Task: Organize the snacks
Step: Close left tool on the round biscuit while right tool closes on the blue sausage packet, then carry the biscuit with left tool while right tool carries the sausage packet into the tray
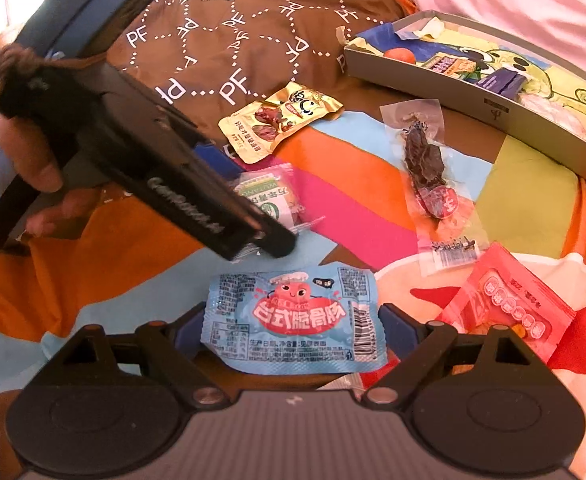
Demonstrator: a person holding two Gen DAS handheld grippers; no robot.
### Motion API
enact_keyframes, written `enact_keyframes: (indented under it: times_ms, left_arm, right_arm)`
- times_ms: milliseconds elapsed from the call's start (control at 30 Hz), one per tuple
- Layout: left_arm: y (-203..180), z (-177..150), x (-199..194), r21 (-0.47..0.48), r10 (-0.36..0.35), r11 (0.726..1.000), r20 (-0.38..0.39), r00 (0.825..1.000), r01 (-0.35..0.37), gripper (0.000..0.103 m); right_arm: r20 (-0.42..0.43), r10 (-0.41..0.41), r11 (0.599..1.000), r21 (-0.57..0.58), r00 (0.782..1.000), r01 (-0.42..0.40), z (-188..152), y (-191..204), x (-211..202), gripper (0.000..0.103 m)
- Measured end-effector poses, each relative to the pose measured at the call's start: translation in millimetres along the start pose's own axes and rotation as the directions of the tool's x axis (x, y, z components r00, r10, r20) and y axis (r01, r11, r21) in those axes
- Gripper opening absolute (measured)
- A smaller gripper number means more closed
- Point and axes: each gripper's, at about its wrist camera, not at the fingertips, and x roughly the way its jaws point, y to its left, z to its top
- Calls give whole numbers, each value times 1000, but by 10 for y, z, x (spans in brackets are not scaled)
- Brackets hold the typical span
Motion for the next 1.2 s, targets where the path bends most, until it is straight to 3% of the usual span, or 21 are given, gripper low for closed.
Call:
enact_keyframes:
  times_ms: [200,500,600,833,967,1200]
  left_arm:
    - [-58,35,54,8,24,1000,16,1000,-24,74]
    - [-62,13,-12,0,20,1000,35,999,-20,58]
    - [-64,-24,-49,-18,7,1000,44,999,-6,53]
    - [-65,-222,-186,-114,-9,993,89,996,19,53]
    - [-140,-349,-296,-120,-29,992,111,993,42,53]
    - [-219,-510,-509,-137,-44,988,148,988,65,53]
  right_arm:
    - [28,29,999,36,999,-30,-22,-49,35,93]
    - [28,15,999,37,1000,-16,-7,-14,19,91]
    - [17,-10,999,33,1000,9,-16,28,-17,89]
    - [8,-82,994,75,997,82,-156,197,-220,88]
    - [31,-128,985,118,991,123,-322,334,-372,88]
    - [71,-210,977,47,975,207,-410,603,-480,87]
